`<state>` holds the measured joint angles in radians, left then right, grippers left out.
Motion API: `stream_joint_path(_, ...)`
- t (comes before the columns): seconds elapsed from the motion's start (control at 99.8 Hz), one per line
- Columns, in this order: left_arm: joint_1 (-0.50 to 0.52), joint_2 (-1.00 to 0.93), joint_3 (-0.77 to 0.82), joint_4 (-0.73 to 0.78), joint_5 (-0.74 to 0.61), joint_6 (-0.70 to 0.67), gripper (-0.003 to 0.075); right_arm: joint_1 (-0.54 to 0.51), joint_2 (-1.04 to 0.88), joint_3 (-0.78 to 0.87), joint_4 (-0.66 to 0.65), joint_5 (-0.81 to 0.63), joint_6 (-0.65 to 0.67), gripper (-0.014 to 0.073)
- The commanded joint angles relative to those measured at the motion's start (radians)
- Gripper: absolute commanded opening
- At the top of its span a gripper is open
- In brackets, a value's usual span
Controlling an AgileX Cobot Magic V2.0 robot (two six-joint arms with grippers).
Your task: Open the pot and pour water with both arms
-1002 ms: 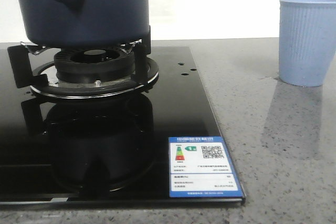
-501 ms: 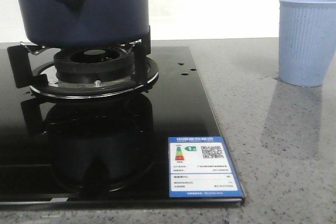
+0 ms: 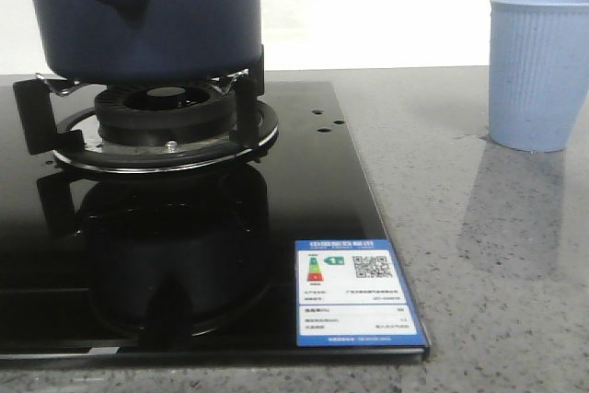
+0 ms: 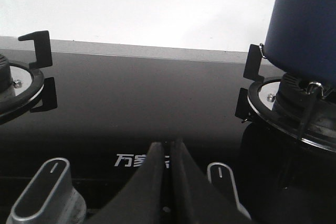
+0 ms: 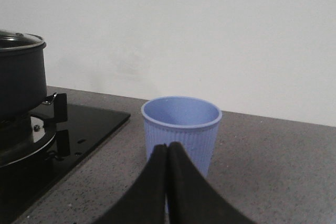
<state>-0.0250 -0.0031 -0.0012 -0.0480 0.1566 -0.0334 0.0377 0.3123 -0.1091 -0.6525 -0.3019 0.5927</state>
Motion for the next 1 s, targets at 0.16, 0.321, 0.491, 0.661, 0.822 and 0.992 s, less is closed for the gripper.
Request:
stream_joint_path(0.16, -0.001, -0.025, 0.015, -0.011, -0.069, -0.011, -0.0016, 0.077, 0.013, -0.028, 0.745, 0.108, -0.741, -0.0061)
stream_joint_path(0.321, -0.001, -0.025, 0.015, -0.011, -0.069, -0.011, -0.0016, 0.035, -0.072, 0.009, 0.75, 0.171, -0.752, -0.0061)
stream_joint_path(0.491, -0.001, -0.025, 0.015, -0.011, -0.069, -0.011, -0.0016, -0.035, -0.253, 0.115, 0.593, 0.191, -0.574, -0.0061)
stream_joint_path(0.661, -0.001, -0.023, 0.015, -0.011, -0.072, -0.011, -0.0016, -0.059, -0.34, 0.135, 0.617, 0.33, -0.567, -0.0061)
stream_joint_path(0.822, -0.001, -0.023, 0.015, -0.011, -0.072, -0.011, -0.0016, -0.059, -0.344, 0.135, 0.623, 0.405, -0.567, -0.0061)
stream_joint_path(0.992, -0.001, -0.023, 0.015, -0.011, -0.072, -0.011, -0.0016, -0.059, -0.344, 0.135, 0.623, 0.395, -0.567, -0.0061)
